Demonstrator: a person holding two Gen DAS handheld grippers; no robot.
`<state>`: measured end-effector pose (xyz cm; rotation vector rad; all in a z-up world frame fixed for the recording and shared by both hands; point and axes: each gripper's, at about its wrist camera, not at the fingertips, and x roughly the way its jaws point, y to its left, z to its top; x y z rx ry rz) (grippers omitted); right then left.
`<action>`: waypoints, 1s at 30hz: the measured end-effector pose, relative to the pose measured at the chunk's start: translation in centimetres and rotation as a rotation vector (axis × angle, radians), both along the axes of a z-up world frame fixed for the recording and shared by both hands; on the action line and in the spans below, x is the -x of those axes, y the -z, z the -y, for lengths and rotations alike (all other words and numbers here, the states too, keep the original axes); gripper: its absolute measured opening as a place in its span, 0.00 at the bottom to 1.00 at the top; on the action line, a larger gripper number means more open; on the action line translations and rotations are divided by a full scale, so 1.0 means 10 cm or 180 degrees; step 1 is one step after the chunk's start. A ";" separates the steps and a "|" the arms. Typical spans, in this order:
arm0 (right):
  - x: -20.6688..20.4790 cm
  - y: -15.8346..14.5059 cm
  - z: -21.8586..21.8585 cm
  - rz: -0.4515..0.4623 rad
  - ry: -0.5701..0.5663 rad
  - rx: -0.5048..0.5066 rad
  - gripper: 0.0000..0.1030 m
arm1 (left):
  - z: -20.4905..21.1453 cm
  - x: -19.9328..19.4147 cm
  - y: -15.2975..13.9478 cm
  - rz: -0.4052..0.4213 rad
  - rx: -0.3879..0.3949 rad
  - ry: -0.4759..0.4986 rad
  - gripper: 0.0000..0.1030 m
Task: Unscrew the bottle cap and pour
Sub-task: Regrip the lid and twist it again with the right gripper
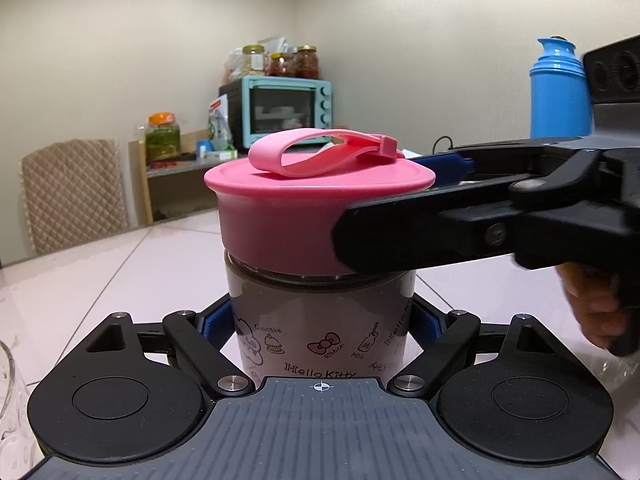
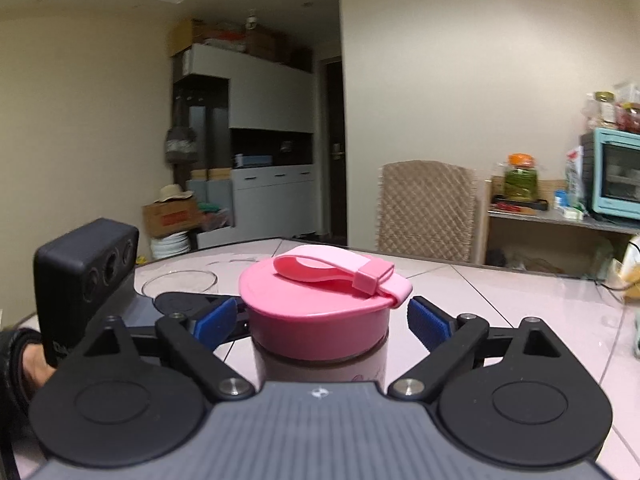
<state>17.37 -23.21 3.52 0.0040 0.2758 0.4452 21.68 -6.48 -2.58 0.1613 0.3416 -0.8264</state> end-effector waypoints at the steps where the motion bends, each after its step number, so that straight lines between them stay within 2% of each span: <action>1: 0.01 0.01 -0.02 -0.0006 0.0111 -0.0002 0.94 | 0.00 0.00 0.00 0.0001 0.0000 0.0000 0.88; 6: 0.02 0.06 -0.12 -0.0011 0.0412 -0.0039 0.94 | 0.00 0.01 0.00 0.0001 -0.0001 0.0000 0.88; 14: -0.11 0.13 -0.32 -0.0027 0.0585 -0.0004 0.93 | 0.00 0.01 0.00 0.0001 -0.0001 0.0001 0.88; 30: -0.21 0.14 -0.42 -0.0093 0.0714 0.0031 0.90 | -0.01 0.04 0.00 0.0004 -0.0006 0.0005 0.88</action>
